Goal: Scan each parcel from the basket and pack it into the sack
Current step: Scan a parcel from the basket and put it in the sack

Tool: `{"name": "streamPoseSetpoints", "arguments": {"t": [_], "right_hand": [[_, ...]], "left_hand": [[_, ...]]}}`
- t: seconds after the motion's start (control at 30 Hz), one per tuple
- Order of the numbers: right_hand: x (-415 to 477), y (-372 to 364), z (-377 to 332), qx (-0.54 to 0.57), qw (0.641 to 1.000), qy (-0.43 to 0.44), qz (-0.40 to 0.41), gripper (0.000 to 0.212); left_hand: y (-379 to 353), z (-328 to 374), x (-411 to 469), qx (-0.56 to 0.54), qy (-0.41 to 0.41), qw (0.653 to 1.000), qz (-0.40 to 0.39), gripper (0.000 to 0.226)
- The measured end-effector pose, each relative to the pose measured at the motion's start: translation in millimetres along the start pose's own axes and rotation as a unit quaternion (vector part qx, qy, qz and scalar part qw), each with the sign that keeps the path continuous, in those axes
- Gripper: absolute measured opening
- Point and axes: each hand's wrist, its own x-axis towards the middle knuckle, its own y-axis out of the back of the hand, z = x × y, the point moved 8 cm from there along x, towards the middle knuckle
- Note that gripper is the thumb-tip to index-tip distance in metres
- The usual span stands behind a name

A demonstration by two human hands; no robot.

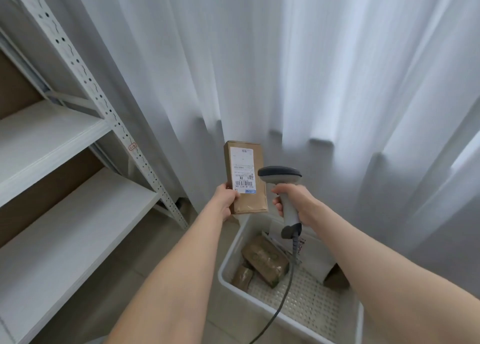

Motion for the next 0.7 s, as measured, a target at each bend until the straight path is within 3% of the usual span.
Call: {"name": "streamPoseSetpoints", "arguments": {"t": [0.3, 0.7], "right_hand": [[-17.0, -31.7, -14.8, -0.047, 0.998, 0.016, -0.047, 0.005], [-31.0, -35.1, -20.0, -0.077, 0.996, 0.022, -0.047, 0.008]], "left_hand": [[20.8, 12.0, -3.0, -0.016, -0.008, 0.999, 0.037, 0.025], [32.4, 4.1, -4.5, -0.001, 0.003, 0.999, 0.033, 0.023]]}}
